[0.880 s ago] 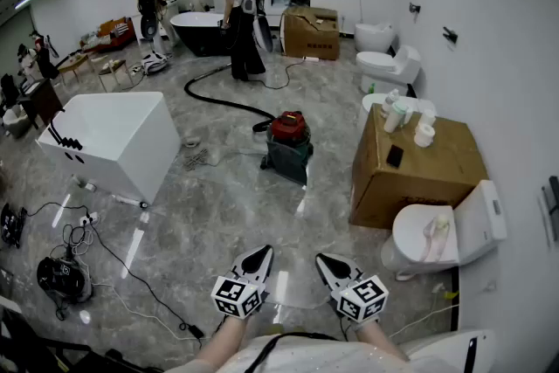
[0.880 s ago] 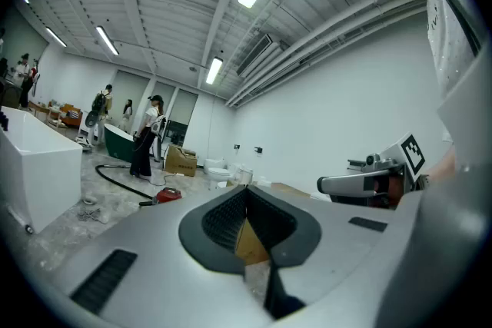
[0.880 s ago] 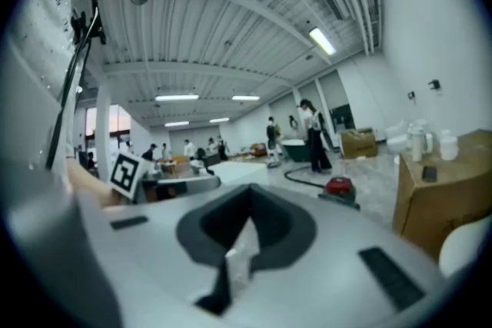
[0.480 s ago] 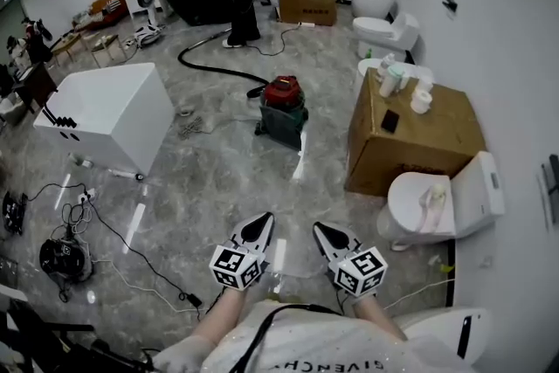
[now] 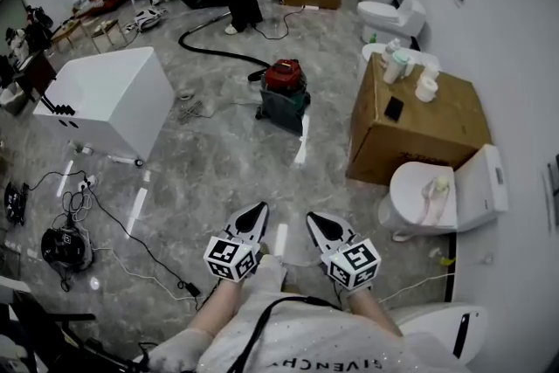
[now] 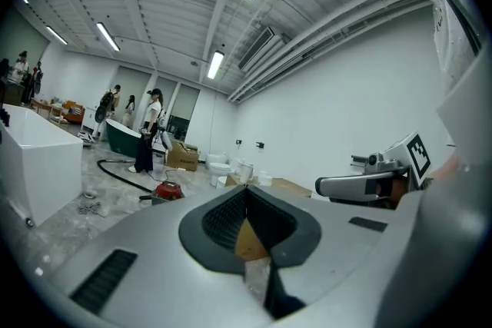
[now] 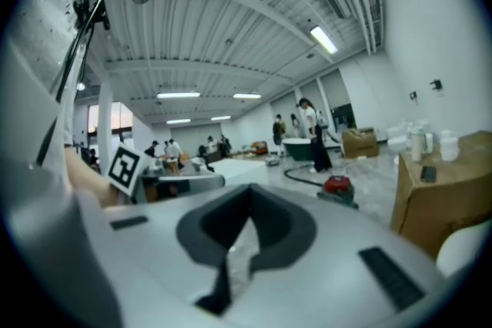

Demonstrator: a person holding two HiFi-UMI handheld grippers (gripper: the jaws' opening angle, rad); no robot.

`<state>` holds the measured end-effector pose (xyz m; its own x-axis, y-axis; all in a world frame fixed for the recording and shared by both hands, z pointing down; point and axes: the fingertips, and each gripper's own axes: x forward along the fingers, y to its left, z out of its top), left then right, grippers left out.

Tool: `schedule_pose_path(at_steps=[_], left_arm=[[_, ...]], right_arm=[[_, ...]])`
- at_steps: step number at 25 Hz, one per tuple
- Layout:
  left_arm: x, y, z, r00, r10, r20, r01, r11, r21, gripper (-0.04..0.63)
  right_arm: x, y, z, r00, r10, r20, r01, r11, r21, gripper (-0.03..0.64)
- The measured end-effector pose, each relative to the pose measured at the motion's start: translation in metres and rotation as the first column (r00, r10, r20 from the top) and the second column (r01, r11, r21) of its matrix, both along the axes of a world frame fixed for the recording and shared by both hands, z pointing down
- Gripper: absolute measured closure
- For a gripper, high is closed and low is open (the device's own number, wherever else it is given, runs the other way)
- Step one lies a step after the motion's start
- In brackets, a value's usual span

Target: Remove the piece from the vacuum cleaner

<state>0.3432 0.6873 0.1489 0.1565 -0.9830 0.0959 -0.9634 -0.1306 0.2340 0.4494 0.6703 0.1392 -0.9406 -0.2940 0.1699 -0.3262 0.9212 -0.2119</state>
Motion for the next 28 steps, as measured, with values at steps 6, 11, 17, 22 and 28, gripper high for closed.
schedule_pose_path(at_steps=[6,11,17,22,28], left_arm=[[-0.030,-0.035,0.019,1.000,0.012,-0.011,-0.012,0.999,-0.031,0.572],[-0.090,-0.071,0.011,1.000,0.024,0.011,-0.023,0.999,-0.023,0.572],[-0.177,-0.099,0.011,1.000,-0.005,0.006,0.006,1.000,-0.026,0.572],[-0.232,-0.110,0.021,1.000,-0.019,-0.012,0.019,0.999,-0.039,0.572],[-0.282,-0.116,0.033,0.997,-0.057,-0.057,0.054,0.997,-0.054,0.572]], right_arm=[[-0.029,-0.030,0.019,1.000,-0.003,-0.006,0.003,0.999,-0.040,0.603],[-0.086,-0.068,0.023,0.999,-0.020,-0.032,0.018,0.999,-0.037,0.603],[-0.166,-0.107,0.026,0.997,-0.057,-0.044,0.055,0.998,-0.039,0.603],[-0.217,-0.133,0.040,0.996,-0.056,-0.068,0.052,0.997,-0.062,0.603],[-0.258,-0.156,0.043,0.997,-0.042,-0.065,0.037,0.996,-0.077,0.603]])
